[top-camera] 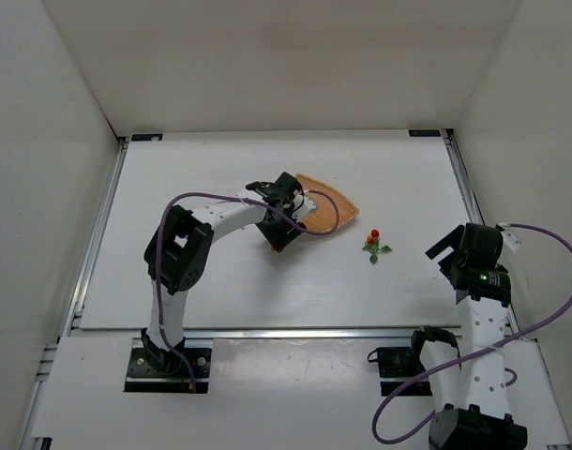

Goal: Place and organize the fake fruits in the fruit bowl

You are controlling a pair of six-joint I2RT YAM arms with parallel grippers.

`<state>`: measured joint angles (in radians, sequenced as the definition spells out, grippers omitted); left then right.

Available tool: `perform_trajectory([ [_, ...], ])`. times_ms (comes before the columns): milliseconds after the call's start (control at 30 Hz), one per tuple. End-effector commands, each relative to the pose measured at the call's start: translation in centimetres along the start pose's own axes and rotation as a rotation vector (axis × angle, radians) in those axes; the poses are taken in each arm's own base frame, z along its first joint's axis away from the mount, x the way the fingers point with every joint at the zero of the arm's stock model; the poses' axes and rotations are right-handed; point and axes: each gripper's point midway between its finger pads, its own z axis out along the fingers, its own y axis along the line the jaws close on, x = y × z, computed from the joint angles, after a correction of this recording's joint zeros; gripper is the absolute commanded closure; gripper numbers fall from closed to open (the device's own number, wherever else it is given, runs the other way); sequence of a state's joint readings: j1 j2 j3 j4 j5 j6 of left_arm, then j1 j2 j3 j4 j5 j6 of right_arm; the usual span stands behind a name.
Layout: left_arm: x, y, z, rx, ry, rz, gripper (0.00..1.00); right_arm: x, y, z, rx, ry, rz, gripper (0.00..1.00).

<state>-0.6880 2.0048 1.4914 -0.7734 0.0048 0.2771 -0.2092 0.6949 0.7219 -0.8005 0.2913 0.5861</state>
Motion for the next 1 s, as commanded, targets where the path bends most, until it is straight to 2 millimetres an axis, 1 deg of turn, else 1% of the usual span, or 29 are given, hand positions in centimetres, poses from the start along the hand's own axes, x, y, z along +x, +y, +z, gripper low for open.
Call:
perform_trajectory([
  [0,-1.6,-0.7,0.1,0.034,-0.041,-0.004,0.27,-1.6,0.3,-0.4,-0.003,-0.048,-0.019,0.00],
  [33,-1.5,-0.7,0.1,0.034,-0.041,-0.004,0.29,-1.9,0.5,-0.6,-0.008,-0.055,-0.017,0.00],
  [100,-1.3,-0.7,0.5,0.037,-0.031,-0.005,0.30,-1.8,0.2,-0.6,0.005,-0.053,-0.019,0.00],
  [200,-0.4,-1.1,1.2,0.054,-0.004,-0.006,0.33,-2.2,0.2,-0.7,0.008,-0.065,-0.027,0.00],
  [233,-0.4,-1.2,1.2,0.054,-0.003,-0.006,0.36,-2.3,0.0,-0.7,0.017,-0.071,-0.027,0.00],
  [267,-0.2,-1.2,1.5,0.056,0.005,-0.006,0.36,-2.3,0.0,-0.7,0.017,-0.071,-0.027,0.00],
  [333,-0.2,-1.2,1.5,0.056,0.006,-0.015,0.40,-2.3,0.0,-0.7,0.017,-0.071,-0.027,0.00],
  [400,-0.5,-1.3,1.7,0.065,0.002,-0.015,0.48,-2.4,0.0,-0.9,0.017,-0.071,-0.027,0.00],
  [467,-0.8,-1.2,1.5,0.062,-0.007,-0.015,0.50,-2.4,0.0,-0.9,0.017,-0.071,-0.027,0.00],
  [500,-0.8,-1.2,1.5,0.062,-0.007,-0.015,0.57,-2.8,0.0,-1.1,0.020,-0.083,-0.024,0.00],
  [567,-0.8,-1.1,1.5,0.052,-0.004,-0.015,0.62,-2.6,-0.1,-1.1,0.025,-0.076,-0.027,0.00],
  [600,-0.9,-0.6,1.2,0.046,-0.014,-0.023,0.66,-2.7,-0.1,-1.3,0.020,-0.083,-0.024,0.00],
  [667,-0.6,-0.5,0.5,0.034,-0.017,-0.023,0.70,-2.7,-0.1,-1.3,0.020,-0.083,-0.024,0.00],
  [700,-0.4,-0.4,0.2,0.023,-0.019,-0.023,0.70,-2.7,-0.1,-1.3,0.020,-0.083,-0.024,0.00],
  [800,0.5,0.2,-1.5,-0.025,-0.026,-0.023,0.76,-2.6,0.1,-1.3,0.010,-0.077,-0.025,0.00],
  [833,1.1,0.4,-2.6,-0.050,-0.023,-0.024,0.76,-2.1,0.1,-1.1,0.004,-0.061,-0.028,0.00],
  [867,1.0,0.6,-3.3,-0.063,-0.030,-0.024,0.76,-1.6,0.2,-0.9,-0.006,-0.042,-0.030,0.00],
  [900,1.2,0.6,-4.5,-0.068,-0.045,-0.014,0.77,-1.7,0.5,-0.9,-0.021,-0.043,-0.029,0.00],
  [967,1.6,0.8,-5.9,-0.080,-0.044,-0.002,0.77,-0.5,0.7,-0.1,-0.031,0.007,-0.037,0.00],
])
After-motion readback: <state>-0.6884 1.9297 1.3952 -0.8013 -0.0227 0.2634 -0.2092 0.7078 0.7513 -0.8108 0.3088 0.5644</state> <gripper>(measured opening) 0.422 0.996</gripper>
